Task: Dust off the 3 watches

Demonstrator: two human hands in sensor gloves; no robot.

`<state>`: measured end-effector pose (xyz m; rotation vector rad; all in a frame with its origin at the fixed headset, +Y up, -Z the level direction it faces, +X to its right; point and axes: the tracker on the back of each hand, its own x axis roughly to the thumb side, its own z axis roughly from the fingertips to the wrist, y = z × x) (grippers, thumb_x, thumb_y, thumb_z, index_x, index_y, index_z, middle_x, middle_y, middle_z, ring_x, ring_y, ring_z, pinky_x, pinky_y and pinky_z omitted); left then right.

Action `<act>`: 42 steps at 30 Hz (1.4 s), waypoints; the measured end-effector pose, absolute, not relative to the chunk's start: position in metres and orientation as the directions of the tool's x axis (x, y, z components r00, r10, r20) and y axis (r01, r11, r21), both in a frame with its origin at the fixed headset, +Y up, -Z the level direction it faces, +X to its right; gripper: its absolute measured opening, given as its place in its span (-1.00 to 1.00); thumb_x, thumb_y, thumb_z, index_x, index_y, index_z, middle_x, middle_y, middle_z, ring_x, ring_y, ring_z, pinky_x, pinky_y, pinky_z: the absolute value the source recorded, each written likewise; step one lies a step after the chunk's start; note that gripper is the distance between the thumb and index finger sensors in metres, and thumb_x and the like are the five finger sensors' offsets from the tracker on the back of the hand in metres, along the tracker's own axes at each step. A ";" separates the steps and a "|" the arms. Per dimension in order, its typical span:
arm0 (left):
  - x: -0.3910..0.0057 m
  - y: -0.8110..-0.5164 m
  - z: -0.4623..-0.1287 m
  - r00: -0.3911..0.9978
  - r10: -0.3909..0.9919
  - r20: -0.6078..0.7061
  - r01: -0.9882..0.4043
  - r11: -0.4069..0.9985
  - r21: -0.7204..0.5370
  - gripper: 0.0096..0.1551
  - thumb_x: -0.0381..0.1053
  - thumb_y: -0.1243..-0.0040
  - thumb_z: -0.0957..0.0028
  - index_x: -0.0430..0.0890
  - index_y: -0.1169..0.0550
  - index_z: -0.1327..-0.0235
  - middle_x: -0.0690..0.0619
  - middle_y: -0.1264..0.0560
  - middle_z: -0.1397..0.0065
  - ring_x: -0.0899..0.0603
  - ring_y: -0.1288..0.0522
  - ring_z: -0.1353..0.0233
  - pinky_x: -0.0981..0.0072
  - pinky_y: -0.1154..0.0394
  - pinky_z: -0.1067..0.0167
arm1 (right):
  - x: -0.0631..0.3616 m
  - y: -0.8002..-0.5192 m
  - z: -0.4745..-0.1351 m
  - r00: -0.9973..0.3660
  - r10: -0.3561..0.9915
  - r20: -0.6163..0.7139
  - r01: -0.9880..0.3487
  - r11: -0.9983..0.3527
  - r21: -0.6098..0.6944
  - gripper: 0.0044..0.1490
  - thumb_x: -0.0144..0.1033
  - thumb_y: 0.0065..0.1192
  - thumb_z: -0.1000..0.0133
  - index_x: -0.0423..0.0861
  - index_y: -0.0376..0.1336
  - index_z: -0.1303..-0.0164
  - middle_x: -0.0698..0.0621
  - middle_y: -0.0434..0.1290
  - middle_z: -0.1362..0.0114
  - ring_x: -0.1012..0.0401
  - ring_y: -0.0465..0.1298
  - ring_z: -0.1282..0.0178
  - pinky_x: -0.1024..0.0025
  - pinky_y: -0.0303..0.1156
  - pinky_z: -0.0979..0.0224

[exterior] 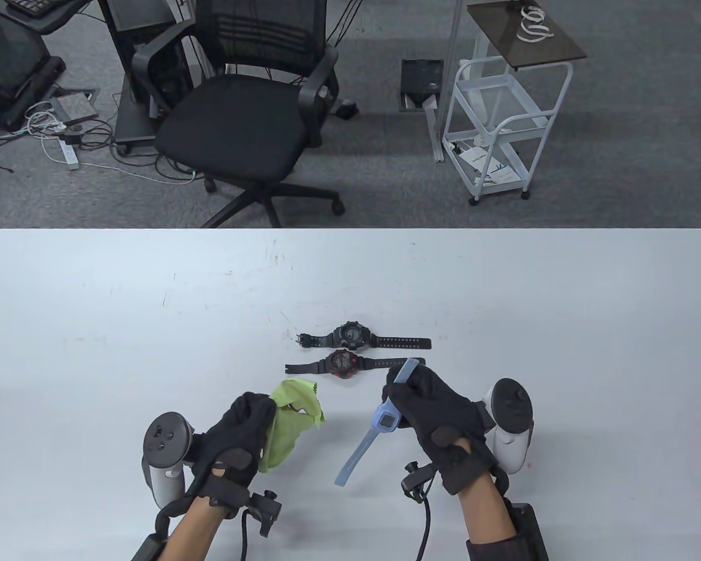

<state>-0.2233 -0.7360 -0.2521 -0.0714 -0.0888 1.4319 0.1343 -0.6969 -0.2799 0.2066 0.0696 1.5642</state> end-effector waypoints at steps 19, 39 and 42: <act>-0.172 -0.739 -0.238 0.180 0.979 0.097 -0.934 0.201 -0.295 -0.48 0.12 -0.18 -0.15 -0.21 -0.59 -0.17 -0.19 -0.52 -0.45 -0.42 -0.60 -0.35 -0.52 -0.42 -0.24 | 0.084 -0.715 -0.266 -0.167 0.974 0.153 -0.985 -0.161 -0.056 -0.44 -0.04 0.45 -0.02 0.07 0.44 -0.22 0.07 0.66 -0.12 0.19 0.76 0.06 0.14 0.67 0.05; -0.168 -0.732 -0.236 0.297 0.928 0.224 -0.893 0.353 -0.281 -0.41 -0.10 -0.31 -0.05 -0.25 -0.57 -0.35 -0.13 -0.72 -0.12 -0.13 -0.77 0.16 -0.24 -0.62 -0.04 | 0.079 -0.730 -0.266 0.092 0.995 0.049 -0.995 0.090 0.044 -0.44 -0.03 0.44 -0.01 0.05 0.44 -0.22 0.08 0.67 -0.11 0.23 0.77 0.08 0.20 0.69 0.06; -0.169 -0.730 -0.237 0.329 0.914 0.236 -0.878 0.388 -0.280 -0.46 -0.07 -0.27 -0.05 -0.27 -0.63 -0.25 -0.12 -0.75 -0.01 -0.10 -0.77 0.23 -0.21 -0.64 0.00 | 0.080 -0.731 -0.268 0.120 0.991 0.058 -0.989 0.114 0.090 -0.44 -0.05 0.45 -0.02 0.04 0.44 -0.22 0.06 0.67 -0.12 0.21 0.77 0.06 0.17 0.68 0.04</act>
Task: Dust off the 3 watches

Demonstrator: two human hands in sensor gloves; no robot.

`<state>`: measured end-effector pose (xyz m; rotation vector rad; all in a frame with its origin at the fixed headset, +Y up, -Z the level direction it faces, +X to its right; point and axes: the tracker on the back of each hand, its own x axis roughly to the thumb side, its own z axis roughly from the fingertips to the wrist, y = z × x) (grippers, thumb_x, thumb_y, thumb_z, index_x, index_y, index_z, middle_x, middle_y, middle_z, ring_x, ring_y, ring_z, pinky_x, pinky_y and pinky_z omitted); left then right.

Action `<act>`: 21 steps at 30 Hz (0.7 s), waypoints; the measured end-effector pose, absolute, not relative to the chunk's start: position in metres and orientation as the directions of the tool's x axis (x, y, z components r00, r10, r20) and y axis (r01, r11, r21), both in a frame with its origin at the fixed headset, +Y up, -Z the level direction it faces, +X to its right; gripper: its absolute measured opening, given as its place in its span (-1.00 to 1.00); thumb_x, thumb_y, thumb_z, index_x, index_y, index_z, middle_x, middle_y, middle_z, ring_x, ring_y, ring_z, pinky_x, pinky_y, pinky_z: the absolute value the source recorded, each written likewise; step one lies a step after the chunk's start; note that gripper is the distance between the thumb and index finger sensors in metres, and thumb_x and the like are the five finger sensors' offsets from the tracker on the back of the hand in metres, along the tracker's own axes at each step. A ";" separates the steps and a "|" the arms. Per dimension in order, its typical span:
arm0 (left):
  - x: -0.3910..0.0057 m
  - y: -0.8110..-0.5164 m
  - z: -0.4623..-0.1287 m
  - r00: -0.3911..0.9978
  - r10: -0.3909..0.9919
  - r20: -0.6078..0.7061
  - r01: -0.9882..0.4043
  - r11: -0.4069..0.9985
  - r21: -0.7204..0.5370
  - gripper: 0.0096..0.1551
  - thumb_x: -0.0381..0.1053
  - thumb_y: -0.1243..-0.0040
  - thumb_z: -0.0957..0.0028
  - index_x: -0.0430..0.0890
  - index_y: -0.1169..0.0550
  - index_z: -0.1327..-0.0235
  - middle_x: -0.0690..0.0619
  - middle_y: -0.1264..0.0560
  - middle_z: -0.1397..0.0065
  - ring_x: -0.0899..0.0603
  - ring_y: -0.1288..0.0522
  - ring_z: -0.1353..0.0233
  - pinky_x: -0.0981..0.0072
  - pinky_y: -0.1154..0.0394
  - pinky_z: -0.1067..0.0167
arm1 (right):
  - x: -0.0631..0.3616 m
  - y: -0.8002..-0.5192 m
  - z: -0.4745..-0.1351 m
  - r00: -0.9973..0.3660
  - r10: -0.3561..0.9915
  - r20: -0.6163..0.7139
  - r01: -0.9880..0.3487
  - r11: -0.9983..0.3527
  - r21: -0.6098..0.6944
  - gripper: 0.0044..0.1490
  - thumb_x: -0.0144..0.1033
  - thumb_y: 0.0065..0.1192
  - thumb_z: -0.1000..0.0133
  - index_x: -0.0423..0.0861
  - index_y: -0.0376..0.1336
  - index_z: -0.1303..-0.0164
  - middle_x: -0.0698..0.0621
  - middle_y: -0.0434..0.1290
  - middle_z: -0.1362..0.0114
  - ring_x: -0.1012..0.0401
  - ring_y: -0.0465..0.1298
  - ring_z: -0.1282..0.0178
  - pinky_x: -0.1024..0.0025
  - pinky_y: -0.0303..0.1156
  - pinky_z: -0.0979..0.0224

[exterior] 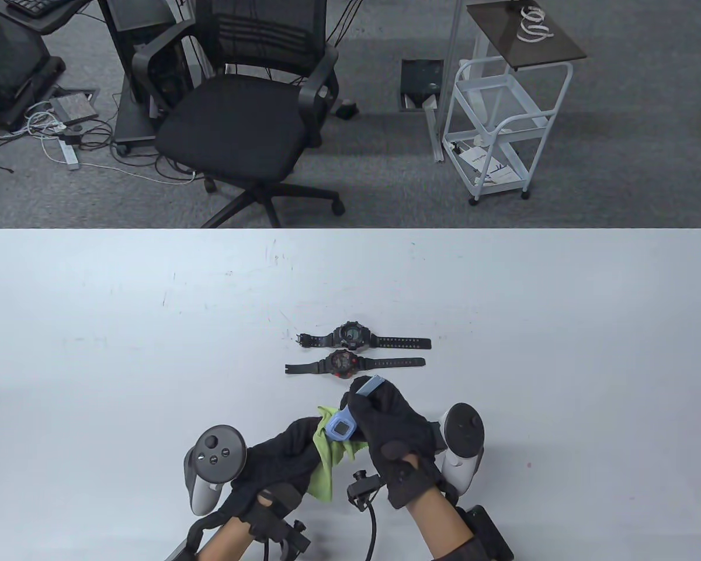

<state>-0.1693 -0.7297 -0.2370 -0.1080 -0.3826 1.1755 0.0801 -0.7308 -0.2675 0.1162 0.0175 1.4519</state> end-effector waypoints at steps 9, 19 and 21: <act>-0.172 -0.724 -0.237 0.454 0.847 0.276 -0.821 0.518 -0.240 -0.48 0.08 -0.24 -0.05 -0.27 -0.70 -0.03 -0.06 -0.76 0.18 -0.08 -0.77 0.31 -0.17 -0.65 0.05 | 0.083 -0.728 -0.267 0.107 0.990 0.094 -0.992 0.099 0.083 -0.44 -0.06 0.46 -0.02 0.02 0.45 -0.21 0.05 0.68 -0.12 0.20 0.77 0.06 0.16 0.68 0.04; -0.171 -0.722 -0.237 0.464 0.838 0.288 -0.805 0.534 -0.259 -0.48 -0.02 -0.27 -0.03 -0.25 -0.66 -0.16 -0.10 -0.75 0.04 -0.13 -0.78 0.18 -0.24 -0.61 -0.06 | 0.087 -0.729 -0.268 0.110 0.989 0.099 -0.992 0.103 0.075 -0.44 -0.06 0.47 -0.01 0.01 0.45 -0.21 0.05 0.68 -0.12 0.19 0.77 0.05 0.15 0.68 0.03; -0.173 -0.722 -0.237 0.462 0.840 0.283 -0.813 0.529 -0.243 -0.49 0.03 -0.29 -0.02 -0.24 -0.68 -0.09 -0.08 -0.76 0.10 -0.11 -0.79 0.24 -0.22 -0.63 -0.03 | 0.087 -0.728 -0.268 0.118 0.988 0.098 -0.991 0.111 0.074 -0.44 -0.06 0.47 -0.01 0.01 0.45 -0.20 0.05 0.68 -0.11 0.19 0.77 0.06 0.15 0.68 0.03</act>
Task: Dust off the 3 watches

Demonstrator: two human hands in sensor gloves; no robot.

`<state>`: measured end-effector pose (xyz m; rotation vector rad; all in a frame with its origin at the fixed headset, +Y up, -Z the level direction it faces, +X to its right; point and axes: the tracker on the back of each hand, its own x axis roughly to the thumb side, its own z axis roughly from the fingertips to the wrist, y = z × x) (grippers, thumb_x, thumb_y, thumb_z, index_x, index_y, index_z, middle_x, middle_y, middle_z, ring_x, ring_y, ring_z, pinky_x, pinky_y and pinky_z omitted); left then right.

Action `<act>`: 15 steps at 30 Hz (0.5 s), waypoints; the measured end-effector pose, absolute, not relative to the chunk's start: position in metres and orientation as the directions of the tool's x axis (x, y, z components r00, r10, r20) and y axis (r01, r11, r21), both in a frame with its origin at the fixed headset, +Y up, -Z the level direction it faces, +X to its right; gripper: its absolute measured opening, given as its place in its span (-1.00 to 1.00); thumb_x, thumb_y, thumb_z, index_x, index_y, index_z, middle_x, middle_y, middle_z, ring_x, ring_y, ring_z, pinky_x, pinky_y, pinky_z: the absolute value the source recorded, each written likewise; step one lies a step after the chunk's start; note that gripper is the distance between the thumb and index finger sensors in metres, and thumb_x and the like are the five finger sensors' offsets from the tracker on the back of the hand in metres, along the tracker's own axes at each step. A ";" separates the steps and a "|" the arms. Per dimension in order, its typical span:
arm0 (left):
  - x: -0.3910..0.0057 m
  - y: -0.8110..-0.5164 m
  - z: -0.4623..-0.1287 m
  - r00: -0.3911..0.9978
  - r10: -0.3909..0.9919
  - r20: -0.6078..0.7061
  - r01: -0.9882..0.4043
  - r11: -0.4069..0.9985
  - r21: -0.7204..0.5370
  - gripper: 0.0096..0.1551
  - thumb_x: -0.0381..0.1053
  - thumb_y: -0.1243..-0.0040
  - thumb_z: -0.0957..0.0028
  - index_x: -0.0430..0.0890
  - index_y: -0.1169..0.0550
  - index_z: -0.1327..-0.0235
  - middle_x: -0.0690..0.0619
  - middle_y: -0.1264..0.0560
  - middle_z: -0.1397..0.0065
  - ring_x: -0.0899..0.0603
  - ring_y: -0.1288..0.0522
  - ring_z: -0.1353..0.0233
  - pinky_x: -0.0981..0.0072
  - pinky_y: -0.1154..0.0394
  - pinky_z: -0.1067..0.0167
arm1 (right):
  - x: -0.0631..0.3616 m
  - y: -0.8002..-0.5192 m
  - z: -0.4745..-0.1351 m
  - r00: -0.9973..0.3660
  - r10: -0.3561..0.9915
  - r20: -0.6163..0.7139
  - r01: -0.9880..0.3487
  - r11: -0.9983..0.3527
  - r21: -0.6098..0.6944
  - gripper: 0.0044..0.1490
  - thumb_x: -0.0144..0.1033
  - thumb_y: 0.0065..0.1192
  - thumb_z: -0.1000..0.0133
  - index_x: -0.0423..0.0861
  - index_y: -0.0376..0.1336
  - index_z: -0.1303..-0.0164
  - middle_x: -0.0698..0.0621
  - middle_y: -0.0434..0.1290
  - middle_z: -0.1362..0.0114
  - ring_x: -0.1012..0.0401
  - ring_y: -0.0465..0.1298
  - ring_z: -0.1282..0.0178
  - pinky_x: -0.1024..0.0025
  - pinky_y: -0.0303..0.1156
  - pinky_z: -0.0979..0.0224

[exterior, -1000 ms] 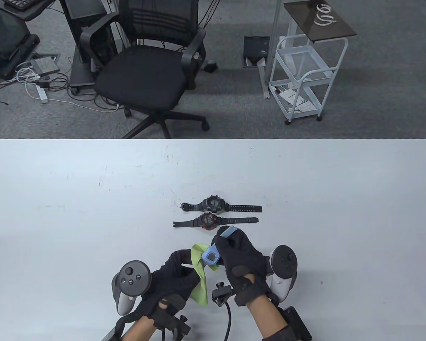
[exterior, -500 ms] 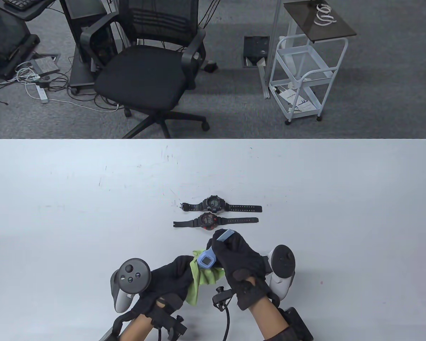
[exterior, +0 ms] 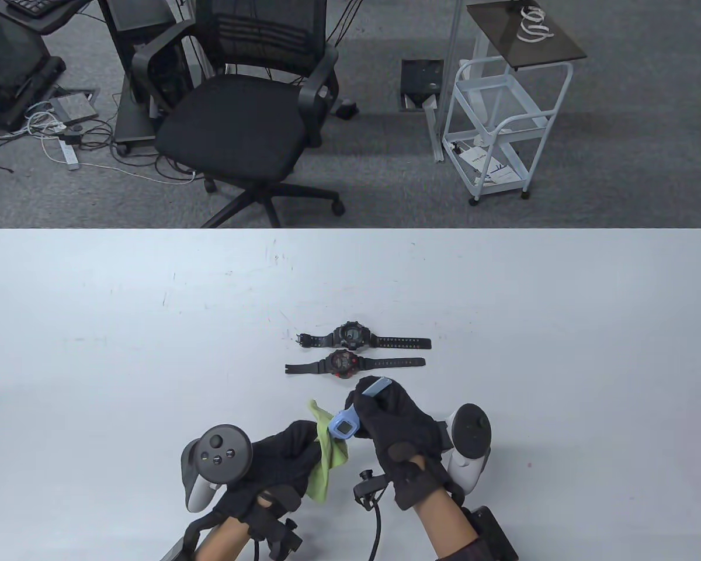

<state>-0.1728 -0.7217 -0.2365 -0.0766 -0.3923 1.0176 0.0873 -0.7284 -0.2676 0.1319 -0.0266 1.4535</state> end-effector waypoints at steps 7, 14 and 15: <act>-0.177 -0.719 -0.236 0.495 0.813 0.307 -0.802 0.564 -0.199 -0.51 0.13 -0.33 -0.02 -0.21 -0.74 0.05 -0.05 -0.77 0.19 -0.11 -0.78 0.28 -0.22 -0.63 -0.01 | 0.089 -0.727 -0.268 0.128 0.986 0.106 -0.990 0.121 0.067 -0.44 -0.07 0.47 -0.01 0.01 0.45 -0.20 0.05 0.68 -0.11 0.19 0.77 0.06 0.15 0.68 0.03; -0.176 -0.720 -0.237 0.492 0.817 0.299 -0.799 0.561 -0.218 -0.51 0.11 -0.34 -0.01 -0.21 -0.73 0.02 -0.06 -0.77 0.16 -0.11 -0.78 0.27 -0.23 -0.63 -0.02 | 0.093 -0.727 -0.268 0.132 0.985 0.110 -0.990 0.126 0.062 -0.44 -0.06 0.47 -0.02 0.01 0.45 -0.20 0.05 0.68 -0.11 0.19 0.77 0.06 0.15 0.68 0.03; -0.177 -0.720 -0.237 0.500 0.810 0.306 -0.796 0.569 -0.208 -0.51 0.14 -0.34 -0.02 -0.20 -0.73 0.05 -0.04 -0.77 0.19 -0.11 -0.78 0.28 -0.22 -0.63 -0.01 | 0.094 -0.727 -0.268 0.131 0.985 0.108 -0.990 0.125 0.062 -0.44 -0.06 0.47 -0.02 0.00 0.45 -0.20 0.05 0.68 -0.11 0.19 0.77 0.06 0.15 0.68 0.03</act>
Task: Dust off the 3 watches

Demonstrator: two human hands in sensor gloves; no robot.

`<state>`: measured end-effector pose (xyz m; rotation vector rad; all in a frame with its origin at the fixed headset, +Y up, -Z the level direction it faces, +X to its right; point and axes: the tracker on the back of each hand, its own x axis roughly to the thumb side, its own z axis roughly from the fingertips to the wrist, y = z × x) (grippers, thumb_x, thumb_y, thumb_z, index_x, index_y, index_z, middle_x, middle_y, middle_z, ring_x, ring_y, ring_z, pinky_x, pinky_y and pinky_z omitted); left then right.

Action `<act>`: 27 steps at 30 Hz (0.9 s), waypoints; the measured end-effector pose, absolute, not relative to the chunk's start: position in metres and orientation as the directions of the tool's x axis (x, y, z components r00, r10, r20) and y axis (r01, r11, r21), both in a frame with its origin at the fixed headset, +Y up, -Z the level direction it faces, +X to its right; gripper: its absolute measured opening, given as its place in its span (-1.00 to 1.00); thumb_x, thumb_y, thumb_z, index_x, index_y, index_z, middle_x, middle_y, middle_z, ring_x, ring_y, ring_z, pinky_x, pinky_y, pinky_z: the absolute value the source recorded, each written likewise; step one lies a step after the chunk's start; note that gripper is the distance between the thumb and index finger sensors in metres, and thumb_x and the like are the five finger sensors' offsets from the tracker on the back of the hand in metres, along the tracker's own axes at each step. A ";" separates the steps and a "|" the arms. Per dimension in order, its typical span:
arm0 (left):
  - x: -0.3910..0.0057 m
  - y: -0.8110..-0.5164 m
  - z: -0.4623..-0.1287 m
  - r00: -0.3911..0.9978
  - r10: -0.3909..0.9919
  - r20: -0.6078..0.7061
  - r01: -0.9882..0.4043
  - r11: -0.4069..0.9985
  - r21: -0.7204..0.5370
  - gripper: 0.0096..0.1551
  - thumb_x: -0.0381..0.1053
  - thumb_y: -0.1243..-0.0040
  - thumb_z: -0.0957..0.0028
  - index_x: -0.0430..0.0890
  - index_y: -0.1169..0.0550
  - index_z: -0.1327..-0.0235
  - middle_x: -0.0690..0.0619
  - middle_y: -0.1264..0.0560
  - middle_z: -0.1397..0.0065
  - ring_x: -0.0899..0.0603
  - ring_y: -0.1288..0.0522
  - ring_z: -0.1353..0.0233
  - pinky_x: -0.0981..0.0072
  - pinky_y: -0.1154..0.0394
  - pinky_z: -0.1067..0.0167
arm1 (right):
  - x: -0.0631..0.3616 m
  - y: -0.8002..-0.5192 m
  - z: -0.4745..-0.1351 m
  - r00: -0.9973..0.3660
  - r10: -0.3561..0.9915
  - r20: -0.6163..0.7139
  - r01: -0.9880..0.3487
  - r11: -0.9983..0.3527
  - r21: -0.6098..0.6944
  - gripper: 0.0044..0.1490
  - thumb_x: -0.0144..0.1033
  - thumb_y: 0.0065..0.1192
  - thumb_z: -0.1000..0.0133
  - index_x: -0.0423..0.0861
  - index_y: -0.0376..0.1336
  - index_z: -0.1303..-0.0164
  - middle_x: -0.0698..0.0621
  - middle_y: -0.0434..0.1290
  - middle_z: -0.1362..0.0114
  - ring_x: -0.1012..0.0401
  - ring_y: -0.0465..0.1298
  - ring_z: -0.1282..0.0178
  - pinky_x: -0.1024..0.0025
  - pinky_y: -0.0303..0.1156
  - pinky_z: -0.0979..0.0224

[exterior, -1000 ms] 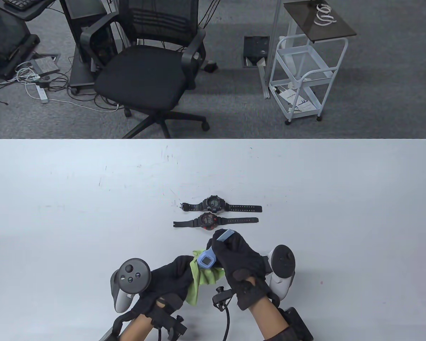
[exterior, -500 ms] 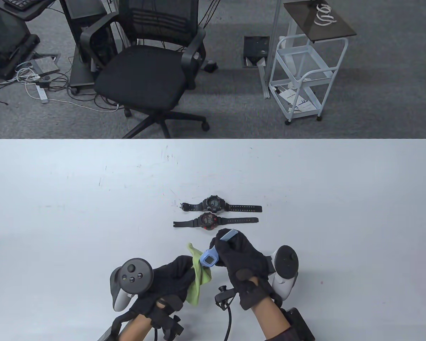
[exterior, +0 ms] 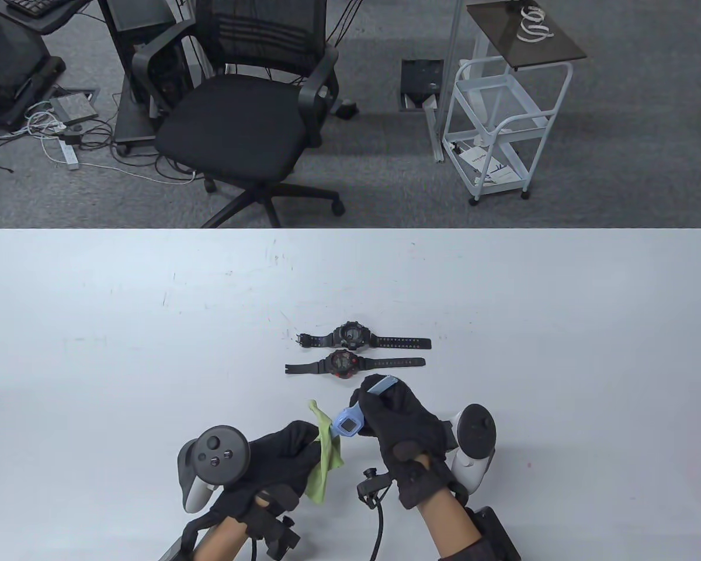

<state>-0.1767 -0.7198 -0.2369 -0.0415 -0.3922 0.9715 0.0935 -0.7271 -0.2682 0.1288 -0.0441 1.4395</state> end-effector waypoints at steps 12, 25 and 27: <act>-0.178 -0.720 -0.238 0.504 0.808 0.305 -0.789 0.574 -0.217 -0.52 0.11 -0.35 -0.01 -0.20 -0.73 0.03 -0.06 -0.76 0.16 -0.12 -0.77 0.26 -0.23 -0.62 -0.02 | 0.095 -0.727 -0.268 0.148 0.983 0.104 -0.988 0.142 0.062 -0.44 -0.06 0.47 -0.02 0.01 0.45 -0.21 0.06 0.68 -0.12 0.19 0.77 0.05 0.15 0.68 0.02; -0.179 -0.718 -0.238 0.521 0.792 0.319 -0.781 0.593 -0.197 -0.52 0.15 -0.35 -0.01 -0.20 -0.73 0.08 -0.05 -0.76 0.20 -0.11 -0.77 0.30 -0.21 -0.63 0.00 | 0.099 -0.725 -0.269 0.175 0.979 0.106 -0.984 0.171 0.043 -0.44 -0.06 0.47 -0.02 0.00 0.45 -0.21 0.05 0.68 -0.12 0.19 0.77 0.05 0.15 0.68 0.02; -0.180 -0.718 -0.238 0.529 0.785 0.321 -0.774 0.602 -0.198 -0.52 0.19 -0.35 -0.02 -0.19 -0.75 0.15 -0.04 -0.76 0.25 -0.10 -0.76 0.33 -0.20 -0.64 0.01 | 0.100 -0.724 -0.268 0.161 0.980 0.114 -0.987 0.156 0.044 -0.44 -0.06 0.46 -0.02 0.01 0.45 -0.21 0.06 0.68 -0.12 0.19 0.77 0.04 0.15 0.68 0.02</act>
